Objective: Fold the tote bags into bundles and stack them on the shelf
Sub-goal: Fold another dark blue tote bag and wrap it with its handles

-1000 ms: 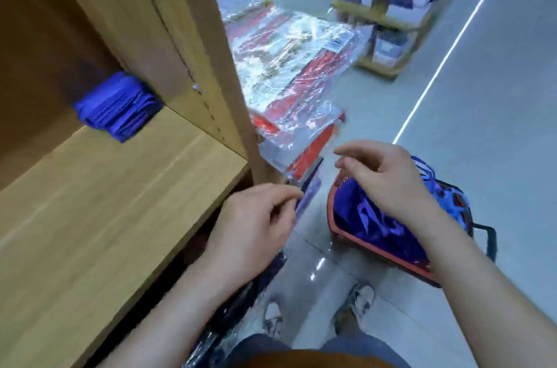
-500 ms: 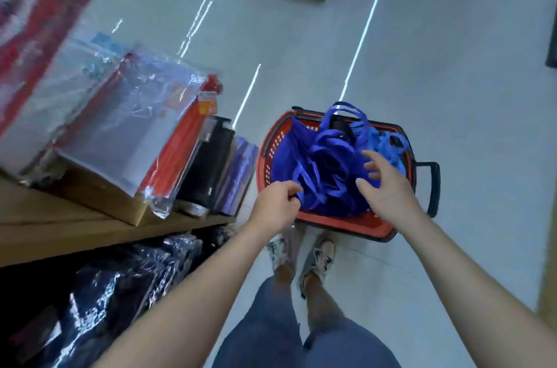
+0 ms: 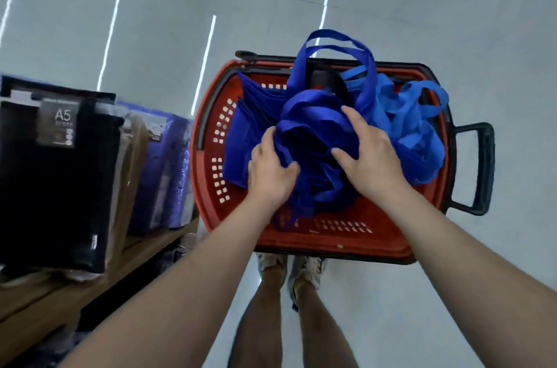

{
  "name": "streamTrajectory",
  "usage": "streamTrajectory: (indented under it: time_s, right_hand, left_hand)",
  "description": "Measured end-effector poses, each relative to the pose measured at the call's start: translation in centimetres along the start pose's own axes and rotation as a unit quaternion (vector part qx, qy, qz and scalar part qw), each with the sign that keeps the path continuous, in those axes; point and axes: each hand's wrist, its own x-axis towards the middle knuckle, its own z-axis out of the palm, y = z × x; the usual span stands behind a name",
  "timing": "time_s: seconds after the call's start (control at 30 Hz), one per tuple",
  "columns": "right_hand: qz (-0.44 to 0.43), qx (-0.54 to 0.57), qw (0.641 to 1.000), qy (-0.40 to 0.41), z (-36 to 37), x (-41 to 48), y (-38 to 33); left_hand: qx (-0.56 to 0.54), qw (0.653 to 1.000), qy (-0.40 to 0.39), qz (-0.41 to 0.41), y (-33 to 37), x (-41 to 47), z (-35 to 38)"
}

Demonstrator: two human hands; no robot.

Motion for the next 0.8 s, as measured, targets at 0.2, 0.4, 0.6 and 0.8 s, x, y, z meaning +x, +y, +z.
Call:
streamTrajectory:
  time_s: [0.2,0.4,0.6,0.8]
  right_hand:
    - [0.025,0.271,0.962,-0.002,-0.4,-0.1,-1.8]
    - [0.123,0.448,0.881,0.084,-8.4,-1.3,-2.7]
    - [0.076,0.53,0.836,0.116,-15.1,-2.0,-7.0]
    - [0.087,0.657,0.74,0.111,-22.9,-4.7,-10.9]
  left_hand:
    - [-0.047,0.991,-0.038,0.118,2.8,1.7,-0.3]
    - [0.121,0.973,0.013,0.194,4.0,0.2,-3.9]
    - [0.151,0.942,0.114,0.278,8.5,-0.6,-7.4]
    - [0.302,0.904,-0.042,0.3,15.6,-3.6,-13.1]
